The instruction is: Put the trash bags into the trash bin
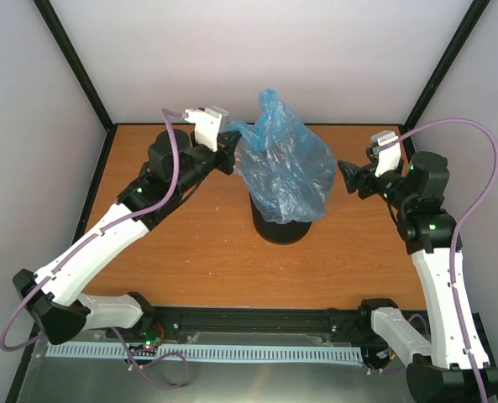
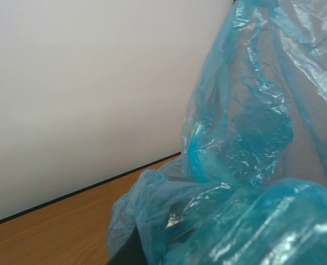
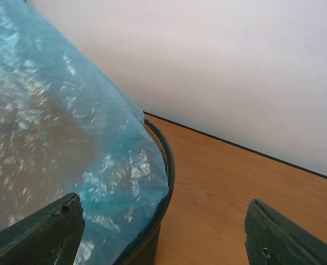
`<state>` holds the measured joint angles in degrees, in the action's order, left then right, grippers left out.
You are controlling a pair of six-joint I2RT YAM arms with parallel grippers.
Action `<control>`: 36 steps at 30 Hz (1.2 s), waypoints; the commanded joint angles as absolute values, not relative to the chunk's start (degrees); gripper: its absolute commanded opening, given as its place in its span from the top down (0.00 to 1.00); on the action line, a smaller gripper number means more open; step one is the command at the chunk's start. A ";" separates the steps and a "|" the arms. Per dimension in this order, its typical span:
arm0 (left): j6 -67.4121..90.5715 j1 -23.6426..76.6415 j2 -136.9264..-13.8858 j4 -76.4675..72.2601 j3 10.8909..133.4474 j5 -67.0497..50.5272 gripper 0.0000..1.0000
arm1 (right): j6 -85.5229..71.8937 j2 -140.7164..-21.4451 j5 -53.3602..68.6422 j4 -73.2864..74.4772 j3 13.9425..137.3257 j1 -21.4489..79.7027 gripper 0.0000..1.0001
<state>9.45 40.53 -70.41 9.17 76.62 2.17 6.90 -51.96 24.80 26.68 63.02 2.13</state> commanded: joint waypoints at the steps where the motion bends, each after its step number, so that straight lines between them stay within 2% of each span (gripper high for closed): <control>1: 8.95 40.01 -72.79 10.05 78.53 2.77 0.99 | 13.98 -50.03 24.03 38.29 65.83 1.67 0.23; 7: 10.30 39.99 -74.00 11.25 79.85 4.15 0.99 | 21.35 -48.31 32.45 51.95 69.64 1.68 0.43; 11: 10.67 39.94 -73.43 12.85 79.80 4.45 0.99 | 26.18 -49.62 37.86 59.80 72.32 1.69 0.60; 16: 10.77 39.99 -71.65 12.11 78.95 5.46 0.99 | 29.41 -52.73 37.87 64.23 73.29 1.81 0.80; 25: 10.33 39.99 -70.80 12.12 78.58 7.39 0.99 | 36.73 -58.41 35.31 68.70 72.73 4.67 0.92; 36: 9.99 39.98 -70.76 10.11 78.08 7.03 0.99 | 29.27 -63.50 37.92 59.79 75.94 10.77 0.91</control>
<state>9.56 40.49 -71.75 11.94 77.19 6.83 32.56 -60.84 36.99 64.86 73.67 9.21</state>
